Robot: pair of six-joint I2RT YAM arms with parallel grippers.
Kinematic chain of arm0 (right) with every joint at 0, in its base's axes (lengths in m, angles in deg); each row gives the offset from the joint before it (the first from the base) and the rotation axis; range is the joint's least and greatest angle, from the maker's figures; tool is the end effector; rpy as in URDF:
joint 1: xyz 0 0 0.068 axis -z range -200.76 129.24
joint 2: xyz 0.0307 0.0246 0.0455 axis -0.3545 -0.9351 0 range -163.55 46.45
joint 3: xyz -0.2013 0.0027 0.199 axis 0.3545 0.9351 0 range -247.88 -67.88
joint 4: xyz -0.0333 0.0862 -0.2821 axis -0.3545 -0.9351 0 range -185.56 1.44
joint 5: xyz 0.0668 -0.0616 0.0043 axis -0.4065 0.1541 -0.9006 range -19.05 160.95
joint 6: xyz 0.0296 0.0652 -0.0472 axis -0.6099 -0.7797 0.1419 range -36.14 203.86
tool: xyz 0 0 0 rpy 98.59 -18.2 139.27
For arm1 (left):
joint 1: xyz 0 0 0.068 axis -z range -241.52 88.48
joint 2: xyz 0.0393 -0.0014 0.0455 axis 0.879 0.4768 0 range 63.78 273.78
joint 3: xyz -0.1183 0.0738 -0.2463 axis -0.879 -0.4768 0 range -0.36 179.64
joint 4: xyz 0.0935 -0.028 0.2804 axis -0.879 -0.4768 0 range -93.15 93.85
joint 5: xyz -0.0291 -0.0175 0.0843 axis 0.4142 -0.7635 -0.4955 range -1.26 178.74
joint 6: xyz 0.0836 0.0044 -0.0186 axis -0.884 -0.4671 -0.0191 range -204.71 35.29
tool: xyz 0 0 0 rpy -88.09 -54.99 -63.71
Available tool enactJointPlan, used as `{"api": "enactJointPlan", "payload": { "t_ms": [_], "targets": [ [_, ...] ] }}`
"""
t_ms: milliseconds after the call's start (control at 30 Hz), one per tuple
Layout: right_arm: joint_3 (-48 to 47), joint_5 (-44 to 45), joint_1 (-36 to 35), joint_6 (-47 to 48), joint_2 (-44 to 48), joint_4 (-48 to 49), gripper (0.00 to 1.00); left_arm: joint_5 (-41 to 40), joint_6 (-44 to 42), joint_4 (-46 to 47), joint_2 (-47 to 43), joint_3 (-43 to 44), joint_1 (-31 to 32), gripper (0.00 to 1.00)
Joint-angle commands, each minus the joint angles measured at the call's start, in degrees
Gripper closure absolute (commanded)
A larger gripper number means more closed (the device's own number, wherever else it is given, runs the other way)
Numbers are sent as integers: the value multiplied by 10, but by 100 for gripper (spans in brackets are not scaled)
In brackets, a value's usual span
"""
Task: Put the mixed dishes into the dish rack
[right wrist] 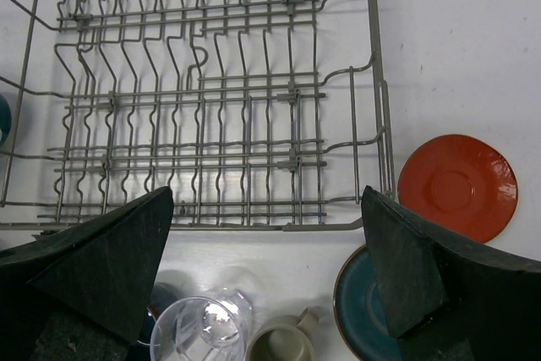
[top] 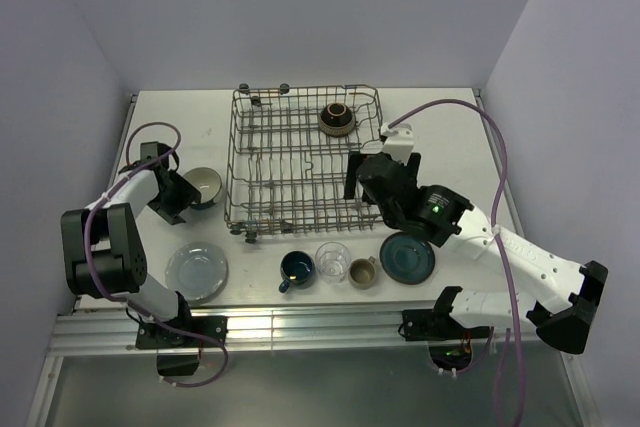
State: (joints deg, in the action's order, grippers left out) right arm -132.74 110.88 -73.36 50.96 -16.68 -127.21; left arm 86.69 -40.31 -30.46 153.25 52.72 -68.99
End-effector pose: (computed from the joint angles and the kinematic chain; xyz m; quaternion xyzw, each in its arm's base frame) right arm 0.2098 0.1945 0.3476 0.0065 0.8546 0.0608 0.5157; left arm 0.3267 0.0455 0.1276 -0.4338 0.8851 -0.0364 0.1646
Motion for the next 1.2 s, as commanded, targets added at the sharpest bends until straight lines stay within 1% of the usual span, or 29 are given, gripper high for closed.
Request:
{"api": "enactJointPlan", "payload": {
  "t_ms": [0, 33, 100, 133, 267, 300, 333, 367, 400, 433, 467, 500, 533, 567, 633, 667, 733, 767, 800, 867, 900, 933, 967, 1000, 1033, 1167],
  "targets": [
    [11, 27, -8, -27, 16, -13, 0, 16, -22, 24, -7, 27, -14, 40],
    [12, 26, -9, -30, 16, -14, 0, 20, -26, 23, -8, 31, -25, 60],
    [15, 19, -10, -32, 15, -7, 0, 34, -29, 18, -11, 38, -35, 90],
    [15, 13, -11, -31, 13, -3, 0, 48, -31, 13, -18, 47, -46, 100],
    [-1, -43, -10, -22, -14, 18, 0, 42, -48, -11, -73, 72, -59, 100],
    [-11, -77, -10, -15, -18, 32, 0, 43, -51, -16, -91, 76, -62, 100],
    [-16, -97, -10, -10, -23, 43, 0, 55, -54, -24, -130, 82, -67, 100],
    [-20, -118, -11, -5, -33, 54, 0, 63, -59, -30, -148, 85, -68, 100],
    [-30, -165, -10, 2, -37, 79, 0, 78, -62, -35, -169, 95, -69, 100],
    [-34, -192, -10, 6, -45, 94, 0, 94, -63, -39, -207, 98, -69, 100],
    [-38, -224, -10, 13, -51, 108, 0, 142, -65, -38, -226, 99, -69, 100],
    [-48, -286, -9, 14, -55, 139, 0, 173, -64, -34, -244, 97, -69, 100],
    [-53, -315, -10, 14, -64, 155, 0, 205, -56, -13, -282, 89, -69, 100],
    [-65, -340, -9, 7, -69, 168, 0, 287, -48, 4, -298, 79, -68, 100],
    [-75, -397, -8, -4, -79, 206, 0, 383, -7, 44, -333, 31, -67, 100],
    [-78, -422, -8, -16, -80, 221, 0, 449, 2, 66, -340, 18, -64, 100],
    [-76, -452, -8, -30, -76, 272, 0, 490, 17, 87, -370, -18, -55, 100],
    [-68, -481, -8, -43, -74, 290, 0, 505, 31, 98, -380, -29, -53, 100],
    [-62, -494, -8, -48, -72, 323, 0, 540, 38, 120, -392, -51, -52, 100],
    [-50, -529, -8, -60, -69, 351, 0, 567, 74, 143, -419, -72, -40, 100],
    [-47, -540, -8, -62, -69, 373, 0, 581, 93, 184, -427, -95, -34, 100],
    [-41, -549, -8, -64, -70, 383, 0, 604, 112, 205, -443, -108, -22, 100],
    [-32, -557, -8, -70, -71, 391, 0, 614, 145, 223, -449, -118, -18, 100],
    [-27, -579, -8, -73, -72, 423, 0, 621, 160, 251, -457, -132, -13, 100],
    [-22, -589, -8, -75, -76, 436, 0, 630, 175, 259, -460, -134, -7, 100],
    [-25, -607, -9, -90, -102, 460, 0, 644, 199, 281, -467, -140, 2, 100]
  ]
}}
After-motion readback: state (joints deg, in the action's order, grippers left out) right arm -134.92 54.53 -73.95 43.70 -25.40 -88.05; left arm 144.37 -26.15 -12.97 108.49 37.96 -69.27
